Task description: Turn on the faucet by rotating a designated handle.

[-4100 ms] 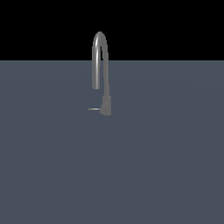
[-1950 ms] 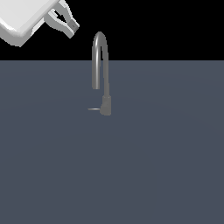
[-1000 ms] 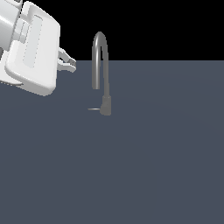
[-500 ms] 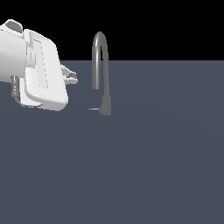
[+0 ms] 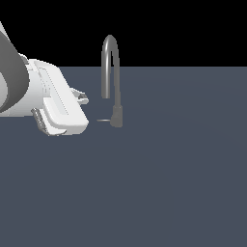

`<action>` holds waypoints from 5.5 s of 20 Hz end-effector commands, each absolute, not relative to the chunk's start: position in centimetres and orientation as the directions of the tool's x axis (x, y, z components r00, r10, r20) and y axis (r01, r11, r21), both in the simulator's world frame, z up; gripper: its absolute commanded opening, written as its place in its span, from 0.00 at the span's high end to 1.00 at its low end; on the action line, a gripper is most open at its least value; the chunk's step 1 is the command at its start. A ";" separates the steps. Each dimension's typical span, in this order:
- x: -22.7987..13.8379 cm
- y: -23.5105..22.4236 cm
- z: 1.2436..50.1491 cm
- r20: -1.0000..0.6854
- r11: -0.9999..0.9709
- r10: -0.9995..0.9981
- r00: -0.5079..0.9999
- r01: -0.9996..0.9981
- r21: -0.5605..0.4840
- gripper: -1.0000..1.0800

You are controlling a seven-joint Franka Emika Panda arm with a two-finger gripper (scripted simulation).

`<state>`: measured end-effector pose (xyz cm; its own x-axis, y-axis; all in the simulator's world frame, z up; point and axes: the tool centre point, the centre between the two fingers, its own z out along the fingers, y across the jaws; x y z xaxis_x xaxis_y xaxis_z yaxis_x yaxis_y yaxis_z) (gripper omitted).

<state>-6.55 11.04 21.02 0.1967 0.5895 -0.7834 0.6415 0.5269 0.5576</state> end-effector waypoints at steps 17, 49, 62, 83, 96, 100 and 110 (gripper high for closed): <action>-4.0 10.4 14.5 -0.925 0.823 0.376 0.061 0.437 0.363 1.00; 0.4 7.2 7.0 -1.000 0.995 -0.002 0.000 0.095 -0.002 1.00; 0.5 7.5 7.8 -1.000 0.995 0.000 0.000 0.097 0.000 1.00; 0.5 7.0 14.0 -1.000 0.995 0.000 -0.003 0.099 0.000 1.00; 0.1 3.9 15.3 -1.000 0.995 0.000 -0.014 0.098 -0.001 1.00; 0.0 2.5 16.5 -1.000 0.995 0.000 -0.002 0.097 0.000 1.00; -0.3 0.7 14.7 -1.000 0.996 0.005 -0.011 0.092 0.004 1.00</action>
<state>-0.16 3.77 15.35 -0.0025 0.0325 -0.9995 0.0927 0.9952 0.0322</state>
